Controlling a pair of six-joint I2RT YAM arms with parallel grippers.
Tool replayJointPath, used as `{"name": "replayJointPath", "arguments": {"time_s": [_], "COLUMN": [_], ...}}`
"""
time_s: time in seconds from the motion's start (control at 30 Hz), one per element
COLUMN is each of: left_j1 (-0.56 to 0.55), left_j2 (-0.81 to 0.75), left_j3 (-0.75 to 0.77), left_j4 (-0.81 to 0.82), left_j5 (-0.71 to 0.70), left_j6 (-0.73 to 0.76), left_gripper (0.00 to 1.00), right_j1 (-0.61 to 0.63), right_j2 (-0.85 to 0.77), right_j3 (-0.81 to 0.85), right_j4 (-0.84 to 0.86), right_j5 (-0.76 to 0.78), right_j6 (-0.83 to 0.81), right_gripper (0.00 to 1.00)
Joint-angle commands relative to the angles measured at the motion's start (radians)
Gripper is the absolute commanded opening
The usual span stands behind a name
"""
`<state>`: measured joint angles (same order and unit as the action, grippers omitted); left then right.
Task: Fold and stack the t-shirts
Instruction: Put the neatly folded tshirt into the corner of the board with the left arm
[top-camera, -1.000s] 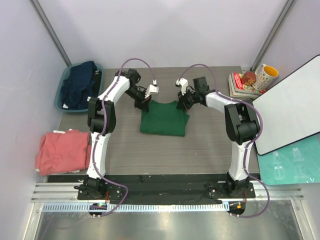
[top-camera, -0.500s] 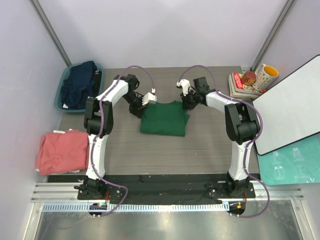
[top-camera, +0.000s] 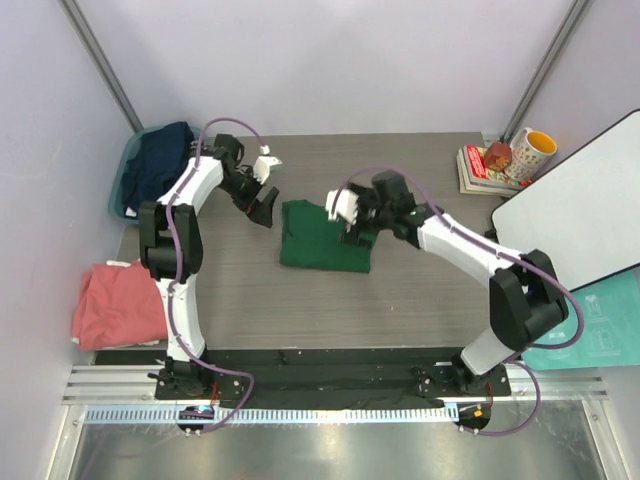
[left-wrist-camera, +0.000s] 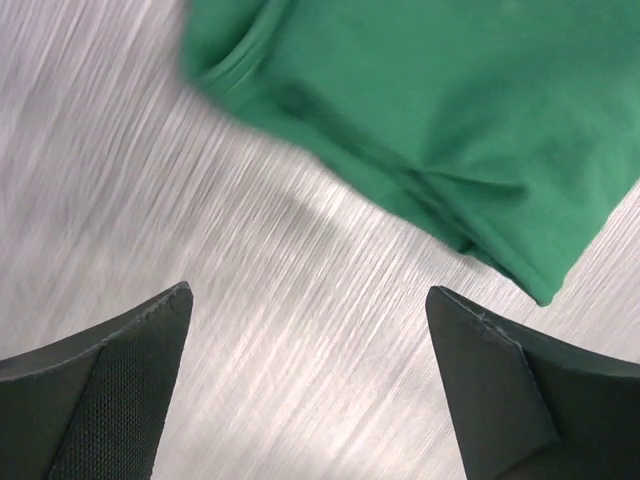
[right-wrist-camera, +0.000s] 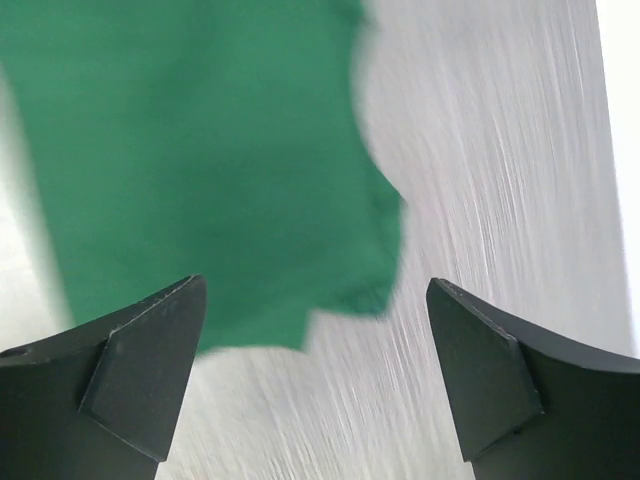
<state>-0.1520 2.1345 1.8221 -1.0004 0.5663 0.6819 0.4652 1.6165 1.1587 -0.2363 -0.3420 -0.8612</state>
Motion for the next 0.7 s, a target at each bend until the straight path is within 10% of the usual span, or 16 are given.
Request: {"name": "replayJointPath", "arguments": {"time_s": [0.0,0.67], "left_j1": [0.052,0.091], "left_j2": [-0.051,-0.111], "left_j3": [-0.044,-0.079], "left_j4": [0.104,0.198], "left_j5": [0.066,0.026], "left_j6": [-0.261,-0.424], "left_gripper": [1.0,1.0], "right_j1": [0.145,0.483], "right_j2": [-0.064,0.35], "right_j3": [-0.106,0.016], "right_j4": [0.032,0.483], "right_j5": [0.034,0.235], "right_j6": [-0.2,-0.124], "right_gripper": [0.98,0.95]}}
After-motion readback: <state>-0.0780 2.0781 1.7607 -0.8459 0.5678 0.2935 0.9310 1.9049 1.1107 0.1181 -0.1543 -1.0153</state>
